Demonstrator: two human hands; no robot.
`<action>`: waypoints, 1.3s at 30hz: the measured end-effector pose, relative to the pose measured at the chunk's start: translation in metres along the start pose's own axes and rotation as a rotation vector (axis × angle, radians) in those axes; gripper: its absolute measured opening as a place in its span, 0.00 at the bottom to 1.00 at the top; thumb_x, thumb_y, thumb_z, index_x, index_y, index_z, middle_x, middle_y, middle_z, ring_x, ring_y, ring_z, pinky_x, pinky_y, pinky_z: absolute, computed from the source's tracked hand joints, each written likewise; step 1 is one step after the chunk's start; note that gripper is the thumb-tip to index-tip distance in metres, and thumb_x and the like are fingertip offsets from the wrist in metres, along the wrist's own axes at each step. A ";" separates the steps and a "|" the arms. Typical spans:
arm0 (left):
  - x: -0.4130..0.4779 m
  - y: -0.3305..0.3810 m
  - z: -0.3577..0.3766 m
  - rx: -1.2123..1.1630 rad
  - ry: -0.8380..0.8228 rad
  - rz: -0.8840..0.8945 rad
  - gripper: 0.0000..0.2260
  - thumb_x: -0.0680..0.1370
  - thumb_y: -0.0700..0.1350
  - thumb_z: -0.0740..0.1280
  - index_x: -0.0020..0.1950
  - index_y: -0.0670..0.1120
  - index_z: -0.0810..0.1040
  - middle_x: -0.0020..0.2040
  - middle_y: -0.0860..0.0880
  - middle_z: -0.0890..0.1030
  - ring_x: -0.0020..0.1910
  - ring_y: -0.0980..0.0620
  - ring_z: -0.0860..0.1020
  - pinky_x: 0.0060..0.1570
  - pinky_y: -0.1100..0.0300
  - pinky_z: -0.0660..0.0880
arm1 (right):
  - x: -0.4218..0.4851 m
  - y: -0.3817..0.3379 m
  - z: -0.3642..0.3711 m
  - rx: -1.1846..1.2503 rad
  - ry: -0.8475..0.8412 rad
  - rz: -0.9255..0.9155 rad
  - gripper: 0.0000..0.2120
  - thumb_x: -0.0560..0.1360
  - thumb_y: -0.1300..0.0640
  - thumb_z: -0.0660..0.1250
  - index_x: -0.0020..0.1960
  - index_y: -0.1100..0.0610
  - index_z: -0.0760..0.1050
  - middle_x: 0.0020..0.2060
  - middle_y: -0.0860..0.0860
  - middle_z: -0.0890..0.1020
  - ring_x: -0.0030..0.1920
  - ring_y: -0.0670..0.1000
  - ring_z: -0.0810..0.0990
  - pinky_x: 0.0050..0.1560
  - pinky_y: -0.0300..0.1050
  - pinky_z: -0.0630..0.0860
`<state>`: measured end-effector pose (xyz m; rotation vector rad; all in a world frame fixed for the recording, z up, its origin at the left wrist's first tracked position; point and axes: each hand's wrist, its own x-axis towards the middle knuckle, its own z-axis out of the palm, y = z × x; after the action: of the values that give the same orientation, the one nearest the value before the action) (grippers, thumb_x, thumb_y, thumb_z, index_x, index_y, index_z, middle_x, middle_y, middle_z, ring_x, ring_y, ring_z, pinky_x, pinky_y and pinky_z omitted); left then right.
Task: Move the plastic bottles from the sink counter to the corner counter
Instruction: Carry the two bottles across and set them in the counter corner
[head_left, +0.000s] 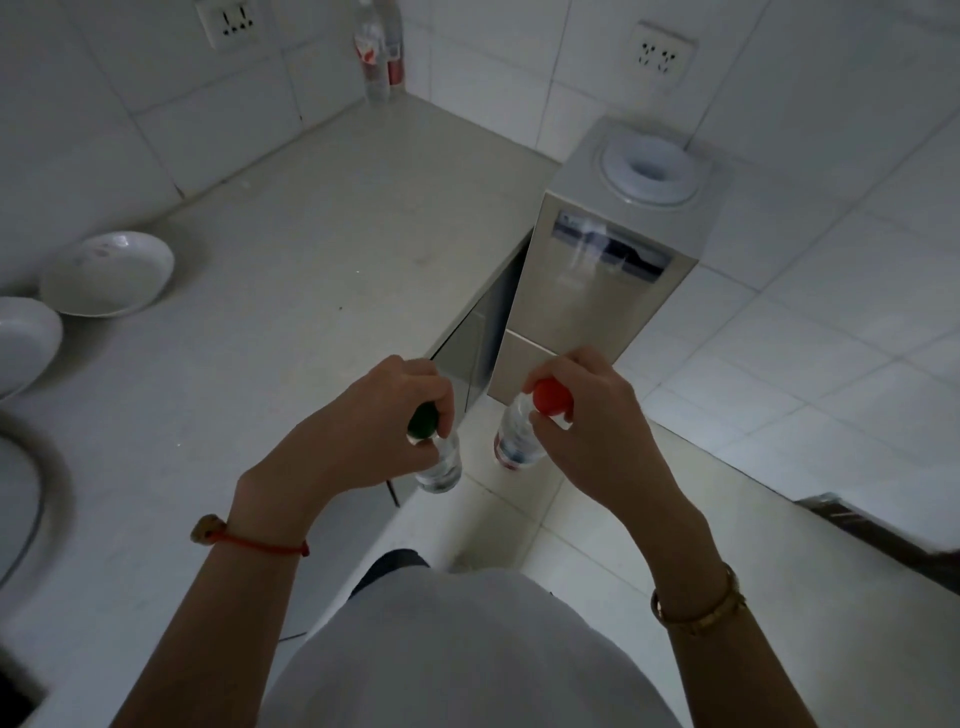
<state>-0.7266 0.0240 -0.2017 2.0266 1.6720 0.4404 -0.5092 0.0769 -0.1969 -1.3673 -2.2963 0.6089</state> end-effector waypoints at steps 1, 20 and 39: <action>0.011 0.000 -0.002 0.005 0.003 -0.001 0.13 0.66 0.39 0.73 0.41 0.54 0.74 0.45 0.55 0.76 0.46 0.55 0.72 0.42 0.70 0.66 | 0.012 0.007 -0.003 -0.002 -0.011 0.002 0.14 0.69 0.59 0.74 0.54 0.56 0.77 0.52 0.51 0.78 0.49 0.46 0.74 0.52 0.36 0.71; 0.215 -0.059 -0.038 0.006 0.009 -0.076 0.11 0.66 0.40 0.73 0.40 0.54 0.75 0.43 0.59 0.74 0.44 0.59 0.71 0.42 0.68 0.68 | 0.227 0.094 -0.008 0.057 -0.112 -0.034 0.12 0.71 0.59 0.72 0.53 0.54 0.76 0.49 0.43 0.70 0.46 0.41 0.72 0.47 0.25 0.65; 0.390 -0.109 -0.109 0.048 0.097 -0.178 0.10 0.68 0.40 0.72 0.43 0.52 0.76 0.46 0.54 0.76 0.45 0.54 0.71 0.43 0.62 0.72 | 0.452 0.128 -0.011 0.061 -0.160 -0.244 0.09 0.71 0.61 0.70 0.50 0.54 0.76 0.51 0.50 0.76 0.45 0.43 0.73 0.42 0.23 0.67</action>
<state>-0.7943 0.4381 -0.1900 1.8952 1.9198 0.4459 -0.6114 0.5357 -0.2071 -1.0220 -2.4987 0.7232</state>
